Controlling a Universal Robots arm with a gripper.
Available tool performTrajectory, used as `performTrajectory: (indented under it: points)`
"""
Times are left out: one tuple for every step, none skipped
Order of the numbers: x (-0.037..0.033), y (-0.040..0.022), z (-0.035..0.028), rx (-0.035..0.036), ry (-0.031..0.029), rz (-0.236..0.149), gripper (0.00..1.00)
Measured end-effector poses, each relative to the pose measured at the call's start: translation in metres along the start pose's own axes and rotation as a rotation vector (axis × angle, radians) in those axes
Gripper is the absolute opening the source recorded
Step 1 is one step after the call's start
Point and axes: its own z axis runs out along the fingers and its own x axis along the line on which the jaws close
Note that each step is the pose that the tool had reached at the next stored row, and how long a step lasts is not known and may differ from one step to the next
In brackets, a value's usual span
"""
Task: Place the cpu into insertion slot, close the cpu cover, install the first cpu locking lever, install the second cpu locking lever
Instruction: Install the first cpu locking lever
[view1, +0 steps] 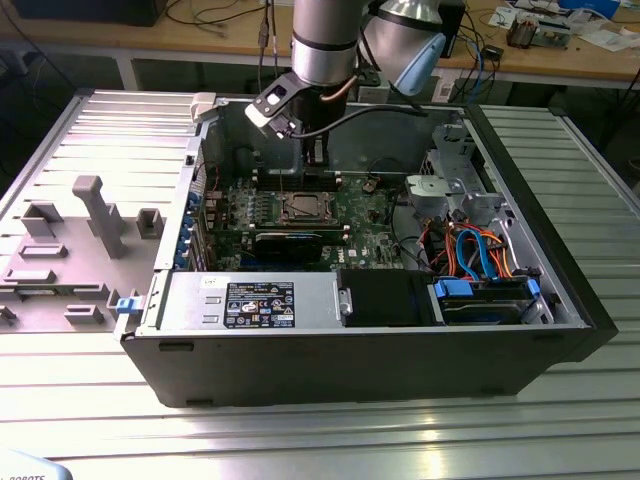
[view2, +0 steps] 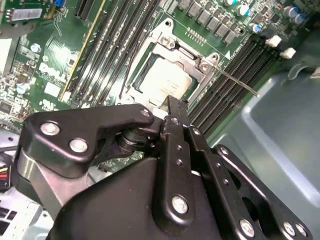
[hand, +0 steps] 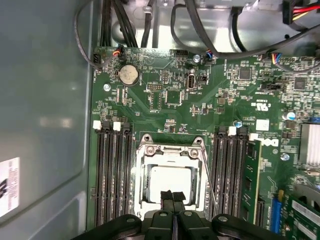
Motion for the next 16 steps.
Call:
performTrajectory:
  points:
    - [0.0001,-0.0001,-0.0026,-0.0001,0.0000,0.000,0.11]
    - [0.0001,-0.0001,-0.0050,-0.0002,-0.0001,0.000,0.11]
    - [0.0002,-0.0002,-0.0064,-0.0002,-0.0001,0.000,0.11]
    - [0.0002,-0.0002,-0.0067,-0.0003,0.0001,0.000,0.11]
    - [0.0002,-0.0002,-0.0067,-0.0004,0.0002,0.000,0.11]
    - [0.0002,-0.0002,-0.0069,-0.0002,0.0000,0.000,0.11]
    - [0.0002,-0.0002,-0.0070,-0.0003,0.0000,0.000,0.11]
    - [0.0002,-0.0002,-0.0070,-0.0002,0.0000,-0.001,0.11]
    - [0.0001,-0.0002,-0.0070,-0.0001,-0.0001,-0.007,0.11]
    - [0.0001,-0.0002,-0.0071,0.0003,-0.0007,-0.021,0.11]
    - [0.0001,-0.0003,-0.0071,0.0010,-0.0013,-0.046,0.11]
    - [0.0001,-0.0003,-0.0071,0.0013,-0.0018,-0.062,0.11]
    - [0.0001,-0.0002,-0.0069,0.0018,-0.0023,-0.089,0.11]
    - [0.0001,-0.0002,-0.0069,0.0023,-0.0028,-0.106,0.11]
    - [0.0001,-0.0002,-0.0069,0.0027,-0.0033,-0.127,0.11]
    - [0.0001,-0.0002,-0.0068,0.0031,-0.0038,-0.144,0.11]
